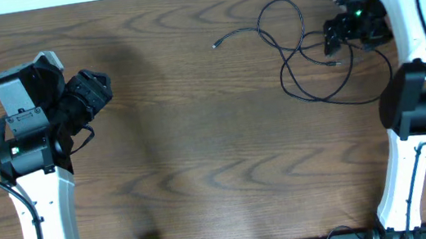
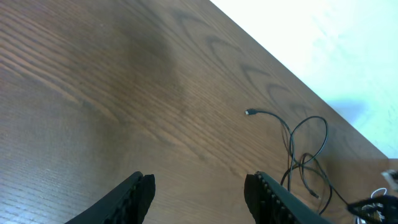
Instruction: Untangle cables
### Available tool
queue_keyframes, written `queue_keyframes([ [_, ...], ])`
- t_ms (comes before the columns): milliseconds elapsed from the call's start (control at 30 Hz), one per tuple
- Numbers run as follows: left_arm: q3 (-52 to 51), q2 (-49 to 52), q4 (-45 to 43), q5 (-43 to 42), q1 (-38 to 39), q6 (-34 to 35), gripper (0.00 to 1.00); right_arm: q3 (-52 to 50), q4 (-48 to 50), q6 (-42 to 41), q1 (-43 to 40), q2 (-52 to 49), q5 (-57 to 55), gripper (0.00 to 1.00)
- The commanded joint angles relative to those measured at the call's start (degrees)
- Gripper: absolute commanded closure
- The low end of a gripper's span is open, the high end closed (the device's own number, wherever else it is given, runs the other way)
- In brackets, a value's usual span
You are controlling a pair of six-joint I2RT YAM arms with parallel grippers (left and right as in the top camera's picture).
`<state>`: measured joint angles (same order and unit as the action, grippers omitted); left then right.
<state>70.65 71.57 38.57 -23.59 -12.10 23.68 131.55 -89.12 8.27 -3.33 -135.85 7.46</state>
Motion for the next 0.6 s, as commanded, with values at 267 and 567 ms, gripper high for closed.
queue_keyframes([
  [267,1.2,-0.1,0.3,0.7,0.1,-3.0,0.47,0.3,9.3,9.6,7.0,-8.9,-1.6,0.06],
  [567,1.2,-0.1,0.4,0.7,0.1,-3.1,0.47,0.3,14.3,12.0,10.6,-10.5,-2.4,0.03],
])
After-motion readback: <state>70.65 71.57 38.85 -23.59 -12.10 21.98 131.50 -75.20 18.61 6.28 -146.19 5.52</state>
